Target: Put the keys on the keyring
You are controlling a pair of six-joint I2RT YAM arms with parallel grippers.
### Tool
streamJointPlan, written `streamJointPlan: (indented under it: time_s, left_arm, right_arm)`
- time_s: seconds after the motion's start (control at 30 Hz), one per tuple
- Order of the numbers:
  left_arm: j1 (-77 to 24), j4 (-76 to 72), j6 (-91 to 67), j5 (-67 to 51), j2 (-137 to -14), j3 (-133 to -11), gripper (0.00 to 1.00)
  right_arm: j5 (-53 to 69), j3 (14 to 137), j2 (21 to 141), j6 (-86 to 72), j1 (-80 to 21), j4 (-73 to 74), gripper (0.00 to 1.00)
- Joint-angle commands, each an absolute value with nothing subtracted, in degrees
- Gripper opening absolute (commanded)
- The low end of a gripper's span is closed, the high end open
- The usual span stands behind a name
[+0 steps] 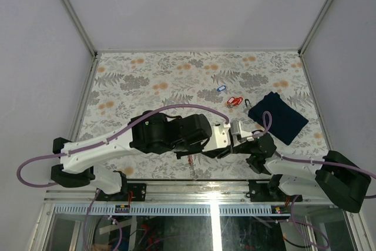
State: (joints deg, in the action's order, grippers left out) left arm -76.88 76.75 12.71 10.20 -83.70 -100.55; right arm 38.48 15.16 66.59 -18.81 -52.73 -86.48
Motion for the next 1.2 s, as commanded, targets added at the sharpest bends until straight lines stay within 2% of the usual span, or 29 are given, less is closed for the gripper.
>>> streamJointPlan:
  time_s: [0.0, 0.23, 0.47, 0.67, 0.8, 1.0, 1.1, 1.17]
  left_arm:
    - [-77.4, 75.5, 13.4, 9.7, -82.7, -101.9, 0.00]
    - [-77.6, 75.5, 13.7, 9.8, -82.9, -102.3, 0.00]
    - [-77.9, 75.5, 13.8, 9.7, -83.1, -102.7, 0.00]
    - [-78.0, 75.6, 13.7, 9.5, -83.4, -102.6, 0.00]
    - [-78.1, 75.6, 13.7, 9.5, -83.4, -102.6, 0.00]
    - [-78.2, 75.7, 13.6, 10.1, -83.2, -102.7, 0.00]
    - [-78.2, 75.6, 13.5, 10.6, -82.9, -103.3, 0.00]
    - [-78.2, 75.2, 13.0, 10.6, -82.3, -104.3, 0.06]
  right_arm:
    - [38.1, 16.8, 60.6, -13.5, -53.4, -84.4, 0.29]
    - [38.2, 17.5, 55.7, -8.3, -53.4, -73.2, 0.28]
    - [39.8, 18.9, 58.0, -8.0, -53.4, -72.4, 0.30]
    - [40.9, 20.2, 60.2, -9.4, -53.4, -74.8, 0.27]
    - [41.3, 20.5, 60.9, -9.9, -53.4, -75.6, 0.19]
    - [41.8, 20.1, 60.9, -10.2, -53.4, -76.1, 0.00]
    - [41.1, 19.3, 60.0, -10.0, -53.4, -76.1, 0.00]
    - [39.6, 18.5, 59.0, -9.7, -53.4, -76.1, 0.00]
